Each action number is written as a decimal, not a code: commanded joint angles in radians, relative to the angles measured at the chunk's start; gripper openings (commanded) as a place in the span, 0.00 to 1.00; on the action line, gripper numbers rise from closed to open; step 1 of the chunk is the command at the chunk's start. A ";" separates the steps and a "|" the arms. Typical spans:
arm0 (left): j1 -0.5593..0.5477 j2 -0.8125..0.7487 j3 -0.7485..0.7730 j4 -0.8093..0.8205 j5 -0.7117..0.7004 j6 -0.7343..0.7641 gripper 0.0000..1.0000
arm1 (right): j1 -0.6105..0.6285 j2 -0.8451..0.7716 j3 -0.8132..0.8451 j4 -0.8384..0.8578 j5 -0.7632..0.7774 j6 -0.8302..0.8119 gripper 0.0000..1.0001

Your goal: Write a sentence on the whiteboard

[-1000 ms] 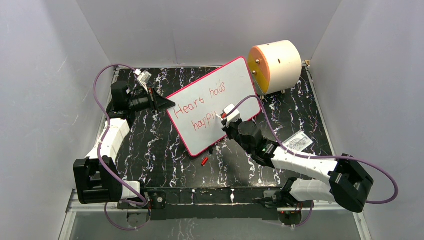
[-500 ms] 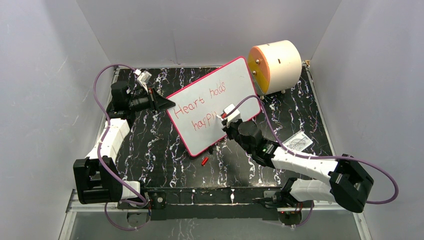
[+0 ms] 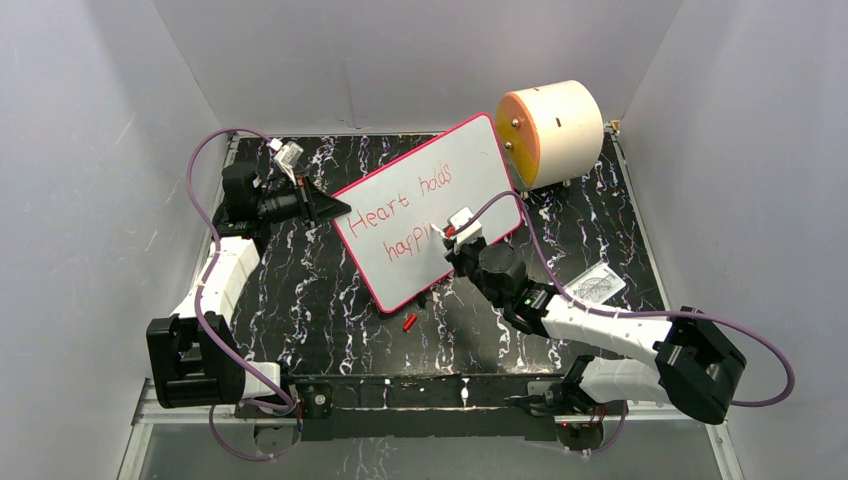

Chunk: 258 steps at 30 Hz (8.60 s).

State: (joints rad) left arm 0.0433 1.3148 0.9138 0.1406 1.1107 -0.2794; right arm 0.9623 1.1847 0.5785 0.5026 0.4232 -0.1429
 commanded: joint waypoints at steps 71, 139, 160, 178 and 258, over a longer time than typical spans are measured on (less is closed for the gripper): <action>-0.010 0.011 0.009 -0.065 0.023 0.037 0.00 | -0.083 -0.033 0.015 0.034 -0.023 0.040 0.00; -0.010 0.017 0.011 -0.065 0.032 0.034 0.00 | -0.108 -0.023 0.023 -0.009 -0.096 0.028 0.00; -0.011 0.015 0.011 -0.067 0.030 0.034 0.00 | -0.107 -0.011 0.023 -0.085 -0.055 0.011 0.00; -0.011 0.017 0.012 -0.067 0.030 0.034 0.00 | -0.116 -0.027 -0.013 0.033 -0.015 -0.003 0.00; -0.011 0.016 0.016 -0.068 0.034 0.033 0.00 | -0.194 -0.031 0.008 -0.007 -0.128 -0.007 0.00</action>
State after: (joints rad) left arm 0.0441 1.3205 0.9211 0.1261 1.1156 -0.2729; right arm 0.7677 1.1599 0.5671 0.4950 0.2600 -0.1558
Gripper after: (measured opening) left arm 0.057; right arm 0.198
